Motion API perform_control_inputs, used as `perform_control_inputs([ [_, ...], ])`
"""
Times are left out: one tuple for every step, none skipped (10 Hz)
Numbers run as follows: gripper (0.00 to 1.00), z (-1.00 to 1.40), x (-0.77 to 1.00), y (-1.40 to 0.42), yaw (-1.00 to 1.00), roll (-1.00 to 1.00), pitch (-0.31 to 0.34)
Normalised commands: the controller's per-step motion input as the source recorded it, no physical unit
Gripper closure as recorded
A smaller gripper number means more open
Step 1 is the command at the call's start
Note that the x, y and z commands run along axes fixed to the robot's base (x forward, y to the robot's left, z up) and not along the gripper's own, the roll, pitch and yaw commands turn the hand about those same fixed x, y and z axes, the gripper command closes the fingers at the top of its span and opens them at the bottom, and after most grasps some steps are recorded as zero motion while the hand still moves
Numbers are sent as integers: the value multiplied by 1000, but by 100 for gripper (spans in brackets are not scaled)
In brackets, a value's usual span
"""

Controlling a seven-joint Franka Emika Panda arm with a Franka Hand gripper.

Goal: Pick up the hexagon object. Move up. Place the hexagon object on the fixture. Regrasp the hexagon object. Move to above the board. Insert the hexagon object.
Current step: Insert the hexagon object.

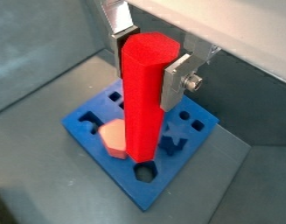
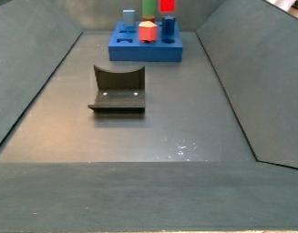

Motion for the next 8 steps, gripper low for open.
perform_control_inputs([
  [100,-597,-306,0,-746,-229,-126],
  [100,-643,-226,0,-800,-196,-100],
  [100,-737,-149,0,-857,-151,-27],
  [100,-723,-34,-17,-817,-136,0],
  [100,-543,34,-86,-734,-124,0],
  [100,-397,189,-77,-637,-183,0],
  [100,-274,117,-97,-469,-136,0],
  [100,0,0,-23,0,26,0],
])
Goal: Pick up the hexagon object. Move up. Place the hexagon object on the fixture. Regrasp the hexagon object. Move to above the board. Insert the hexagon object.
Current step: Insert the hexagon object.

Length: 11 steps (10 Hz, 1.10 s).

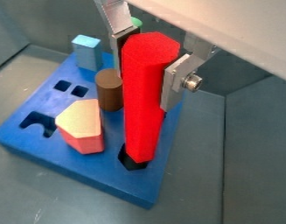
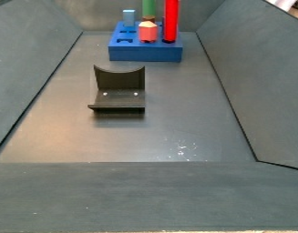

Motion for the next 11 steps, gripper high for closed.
perform_control_inputs([
  [100,-9,0,31,0,0,0],
  [100,-111,0,83,0,24,17],
  [100,-169,0,166,0,50,50],
  [100,-149,149,123,-91,9,56],
  [100,-174,86,114,-174,0,51],
  [100,-223,49,89,-137,0,29],
  [100,-220,200,100,-277,0,67],
  [100,-263,294,106,-411,-9,84],
  [100,-349,283,83,-409,0,84],
  [100,-446,303,57,-426,0,84],
  [100,-546,229,20,-400,0,63],
])
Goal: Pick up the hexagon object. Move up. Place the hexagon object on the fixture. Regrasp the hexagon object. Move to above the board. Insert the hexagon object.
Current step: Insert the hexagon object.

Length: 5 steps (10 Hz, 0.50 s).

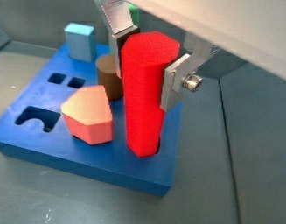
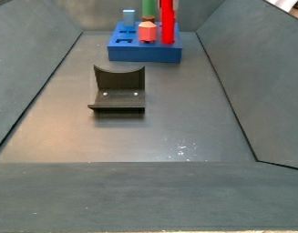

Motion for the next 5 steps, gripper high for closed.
perform_control_inputs([
  [100,-586,171,0,-346,0,31],
  [100,-397,106,0,-206,0,0],
  [100,-77,0,0,0,-40,-90],
  [100,-83,0,0,0,-13,-54],
  [100,-86,0,0,0,-7,-81],
])
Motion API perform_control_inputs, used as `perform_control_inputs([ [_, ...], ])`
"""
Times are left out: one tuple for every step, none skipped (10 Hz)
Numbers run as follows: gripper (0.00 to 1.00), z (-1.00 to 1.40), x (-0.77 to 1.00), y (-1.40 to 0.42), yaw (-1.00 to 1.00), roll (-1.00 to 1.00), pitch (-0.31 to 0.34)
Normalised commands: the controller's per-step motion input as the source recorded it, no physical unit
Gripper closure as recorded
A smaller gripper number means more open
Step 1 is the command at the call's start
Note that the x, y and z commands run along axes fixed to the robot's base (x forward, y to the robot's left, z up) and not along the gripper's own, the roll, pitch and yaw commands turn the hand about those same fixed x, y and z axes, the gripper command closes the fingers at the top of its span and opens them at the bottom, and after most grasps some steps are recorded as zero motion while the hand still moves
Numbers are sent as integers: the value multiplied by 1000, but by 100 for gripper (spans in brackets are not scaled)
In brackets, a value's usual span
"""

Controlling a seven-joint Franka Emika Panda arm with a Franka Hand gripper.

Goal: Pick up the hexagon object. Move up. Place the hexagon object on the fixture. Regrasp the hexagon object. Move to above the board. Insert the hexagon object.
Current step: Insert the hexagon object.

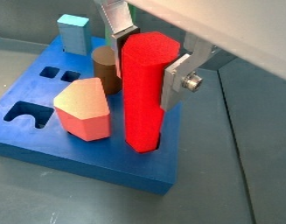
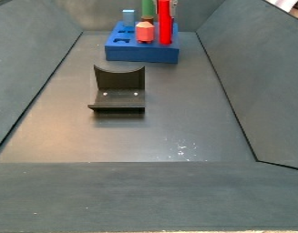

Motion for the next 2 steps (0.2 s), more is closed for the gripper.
perform_control_inputs([
  [100,-406,0,-86,43,-4,-300],
  [100,0,0,0,0,0,-16],
])
